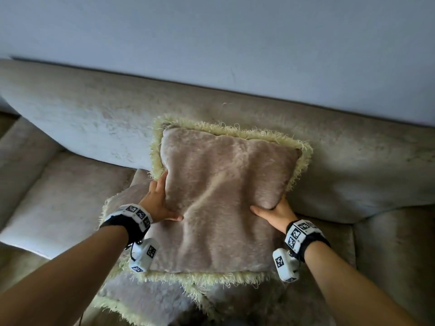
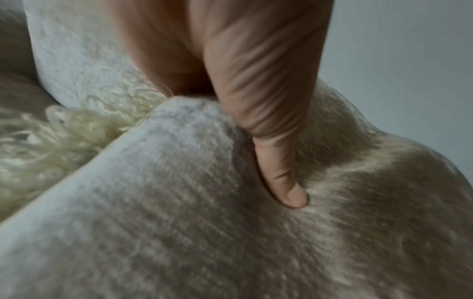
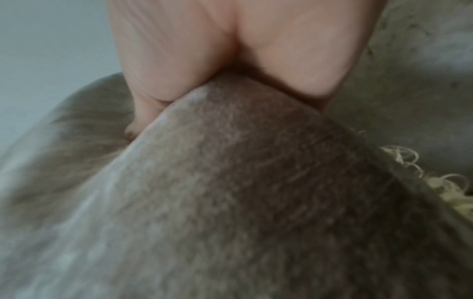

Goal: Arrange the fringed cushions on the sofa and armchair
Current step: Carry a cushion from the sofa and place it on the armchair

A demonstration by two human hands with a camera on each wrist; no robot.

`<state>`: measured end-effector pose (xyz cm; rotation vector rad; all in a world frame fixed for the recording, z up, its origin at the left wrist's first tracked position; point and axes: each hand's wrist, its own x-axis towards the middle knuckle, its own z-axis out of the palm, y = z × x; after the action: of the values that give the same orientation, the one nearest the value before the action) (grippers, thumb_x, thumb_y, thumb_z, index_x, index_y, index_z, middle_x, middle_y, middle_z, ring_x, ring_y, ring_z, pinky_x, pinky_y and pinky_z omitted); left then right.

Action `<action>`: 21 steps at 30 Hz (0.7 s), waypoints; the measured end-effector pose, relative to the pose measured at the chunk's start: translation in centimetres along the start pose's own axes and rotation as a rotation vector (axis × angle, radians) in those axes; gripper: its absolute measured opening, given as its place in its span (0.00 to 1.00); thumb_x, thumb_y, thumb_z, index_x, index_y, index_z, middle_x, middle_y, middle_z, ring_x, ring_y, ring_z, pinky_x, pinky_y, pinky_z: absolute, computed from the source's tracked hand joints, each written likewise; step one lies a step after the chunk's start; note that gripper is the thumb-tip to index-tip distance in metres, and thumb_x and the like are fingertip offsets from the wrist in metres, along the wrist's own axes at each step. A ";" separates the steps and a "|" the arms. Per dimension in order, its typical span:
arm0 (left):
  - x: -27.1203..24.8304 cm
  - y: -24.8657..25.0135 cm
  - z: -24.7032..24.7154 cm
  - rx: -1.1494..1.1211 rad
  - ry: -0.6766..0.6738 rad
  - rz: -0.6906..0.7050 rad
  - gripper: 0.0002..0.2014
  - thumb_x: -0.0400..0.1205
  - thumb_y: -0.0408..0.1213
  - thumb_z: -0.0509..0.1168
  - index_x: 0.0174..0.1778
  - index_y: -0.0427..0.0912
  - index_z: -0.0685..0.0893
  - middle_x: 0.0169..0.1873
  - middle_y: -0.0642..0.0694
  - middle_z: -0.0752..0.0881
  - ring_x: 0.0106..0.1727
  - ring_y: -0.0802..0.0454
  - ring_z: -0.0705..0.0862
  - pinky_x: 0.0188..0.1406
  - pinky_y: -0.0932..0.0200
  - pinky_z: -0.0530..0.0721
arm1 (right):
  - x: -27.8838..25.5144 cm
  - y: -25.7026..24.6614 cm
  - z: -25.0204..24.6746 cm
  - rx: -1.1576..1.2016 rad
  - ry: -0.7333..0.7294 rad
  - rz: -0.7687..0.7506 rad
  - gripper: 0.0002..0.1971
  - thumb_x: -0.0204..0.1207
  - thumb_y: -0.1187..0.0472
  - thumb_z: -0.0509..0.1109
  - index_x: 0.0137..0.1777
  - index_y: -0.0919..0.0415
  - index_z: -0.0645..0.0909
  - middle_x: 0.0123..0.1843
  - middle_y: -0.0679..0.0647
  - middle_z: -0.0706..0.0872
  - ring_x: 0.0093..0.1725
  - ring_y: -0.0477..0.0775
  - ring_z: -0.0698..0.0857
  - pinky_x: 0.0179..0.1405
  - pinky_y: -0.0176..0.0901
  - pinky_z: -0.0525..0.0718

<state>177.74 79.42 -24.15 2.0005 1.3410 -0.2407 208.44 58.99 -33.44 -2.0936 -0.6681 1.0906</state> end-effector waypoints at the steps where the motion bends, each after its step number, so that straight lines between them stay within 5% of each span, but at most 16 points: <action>1: -0.7 -0.3 -0.5 -0.025 0.031 0.009 0.75 0.54 0.50 0.88 0.84 0.58 0.35 0.80 0.36 0.53 0.82 0.33 0.59 0.77 0.35 0.66 | -0.5 -1.1 -0.1 -0.004 0.004 -0.024 0.49 0.46 0.31 0.86 0.69 0.49 0.77 0.63 0.48 0.85 0.63 0.49 0.84 0.69 0.51 0.81; 9: -8.8 -7.1 -7.2 -0.209 0.320 0.001 0.75 0.52 0.49 0.89 0.85 0.52 0.40 0.79 0.38 0.57 0.80 0.38 0.61 0.77 0.38 0.67 | -3.8 -12.8 4.7 -0.152 0.044 -0.269 0.56 0.43 0.21 0.80 0.73 0.44 0.71 0.65 0.48 0.83 0.63 0.52 0.84 0.67 0.55 0.83; 21: -27.5 -30.8 -18.4 -0.300 0.661 -0.080 0.74 0.53 0.48 0.88 0.85 0.50 0.41 0.76 0.39 0.60 0.79 0.43 0.60 0.77 0.41 0.64 | -17.7 -30.0 27.6 -0.304 -0.046 -0.568 0.62 0.43 0.18 0.76 0.77 0.50 0.68 0.70 0.53 0.79 0.68 0.57 0.81 0.71 0.55 0.80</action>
<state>134.67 77.60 -10.49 1.8318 1.7291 0.6070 172.01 74.99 -13.57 -1.9306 -1.4195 0.7461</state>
